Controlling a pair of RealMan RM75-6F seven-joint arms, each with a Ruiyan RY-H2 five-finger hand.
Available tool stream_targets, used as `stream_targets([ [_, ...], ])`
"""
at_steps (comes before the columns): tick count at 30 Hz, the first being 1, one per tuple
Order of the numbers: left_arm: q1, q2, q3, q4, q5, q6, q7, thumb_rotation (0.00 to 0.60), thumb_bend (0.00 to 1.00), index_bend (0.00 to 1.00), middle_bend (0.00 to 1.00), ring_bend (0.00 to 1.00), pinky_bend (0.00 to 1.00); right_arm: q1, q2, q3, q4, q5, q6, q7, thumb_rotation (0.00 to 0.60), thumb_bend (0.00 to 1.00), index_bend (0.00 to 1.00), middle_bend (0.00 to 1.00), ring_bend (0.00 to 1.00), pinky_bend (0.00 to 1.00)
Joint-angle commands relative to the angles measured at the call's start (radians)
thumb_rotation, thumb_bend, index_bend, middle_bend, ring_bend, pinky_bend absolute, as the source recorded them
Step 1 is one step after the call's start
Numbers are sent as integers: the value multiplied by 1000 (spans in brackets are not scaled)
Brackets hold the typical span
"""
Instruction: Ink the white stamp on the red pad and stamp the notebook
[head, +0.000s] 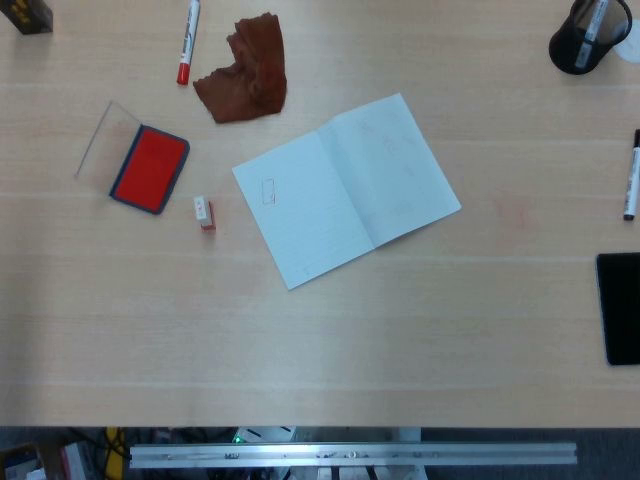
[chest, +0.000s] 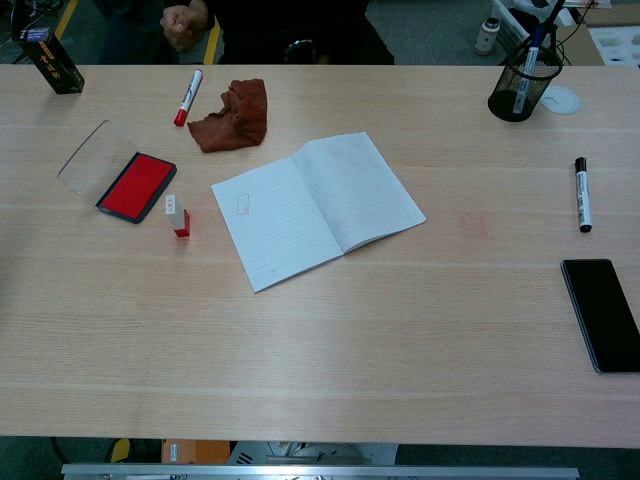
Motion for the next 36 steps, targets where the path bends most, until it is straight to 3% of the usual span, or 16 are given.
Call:
stream_targets([
  [1,1,0,0,0,1,1,-1,600,228,247,491,485,739,0,0,0,0,0,0,1,600,55,296,414,352,466],
  [13,-12,3,2,17,42,-10,-38,600,228,247,491,485,736,0,10,8,1,1,9,8,600,54,296,414,353,466],
  [24,-132,19,27,93,188,-181,-195,600,228,247,539,521,733,7,19,8,-8,3,-7,-1,600,55,296,414,352,466],
  [27,-176,2,29,131,237,-216,-236,600,228,247,629,616,768,8,20,7,-10,4,-12,-2,600,54,296,414,353,466],
  [33,-273,-40,36,208,330,-288,-325,600,228,254,823,819,974,9,21,5,-13,7,-16,-7,600,54,296,414,353,466],
  [36,-326,-68,44,257,374,-328,-346,600,229,270,914,922,1000,9,22,3,-17,8,-21,-10,600,54,296,414,353,466],
])
